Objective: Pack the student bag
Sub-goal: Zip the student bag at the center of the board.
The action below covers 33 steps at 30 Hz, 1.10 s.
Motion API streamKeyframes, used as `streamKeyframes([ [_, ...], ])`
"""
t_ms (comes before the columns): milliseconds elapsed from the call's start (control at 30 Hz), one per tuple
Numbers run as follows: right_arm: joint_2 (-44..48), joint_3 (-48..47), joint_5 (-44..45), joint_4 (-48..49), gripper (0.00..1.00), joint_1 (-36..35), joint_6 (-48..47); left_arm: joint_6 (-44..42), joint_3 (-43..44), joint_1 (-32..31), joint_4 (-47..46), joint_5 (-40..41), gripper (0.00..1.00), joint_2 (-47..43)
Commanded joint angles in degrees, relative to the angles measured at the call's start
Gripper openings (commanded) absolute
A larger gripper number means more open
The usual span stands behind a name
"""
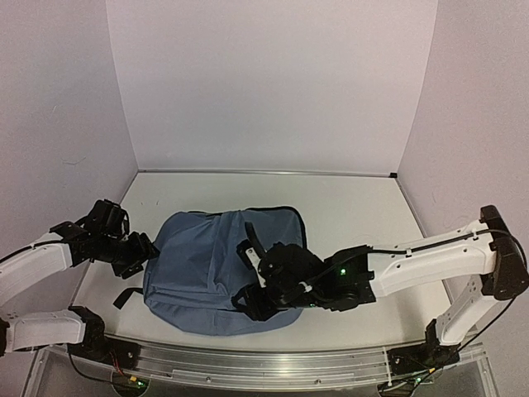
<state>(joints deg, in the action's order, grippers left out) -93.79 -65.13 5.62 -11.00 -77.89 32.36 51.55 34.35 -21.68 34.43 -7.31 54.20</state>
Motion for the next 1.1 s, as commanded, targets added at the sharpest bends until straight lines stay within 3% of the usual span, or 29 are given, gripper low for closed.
streamKeyframes([
  [0, -3.88, -4.82, 5.20, 1.22, 0.49, -1.68, 1.78, 2.22, -2.36, 0.30, -3.87, -0.23, 0.67, 0.32],
  [100, -6.32, -6.64, 7.84, 0.52, 0.46, -2.32, 2.41, 2.19, -3.04, 0.31, -4.87, -0.56, 0.65, 1.22],
  [333, -11.87, -11.76, 11.44, -3.07, 0.38, -3.40, 3.19, 2.32, -4.02, 0.32, -7.39, -1.47, 0.48, 1.87],
  [500, -14.34, -14.69, 15.52, -7.30, 0.23, -4.04, 5.24, 2.47, -4.52, 0.32, -7.54, -1.46, 0.37, 1.75],
  [700, -13.75, -14.91, 17.51, -9.76, 0.00, -4.37, 6.76, 3.10, -5.55, 0.31, -7.71, -0.91, 0.14, 0.72],
  [833, -11.89, -14.09, 19.14, -11.08, 0.00, -4.54, 7.80, 3.26, -5.57, 0.32, -7.97, 0.04, 0.01, 0.32],
  [1067, -7.85, -11.93, 29.93, -18.65, 0.00, -4.52, 13.13, -0.24, -1.95, 0.54, -8.37, 2.25, 0.00, 2.81],
])
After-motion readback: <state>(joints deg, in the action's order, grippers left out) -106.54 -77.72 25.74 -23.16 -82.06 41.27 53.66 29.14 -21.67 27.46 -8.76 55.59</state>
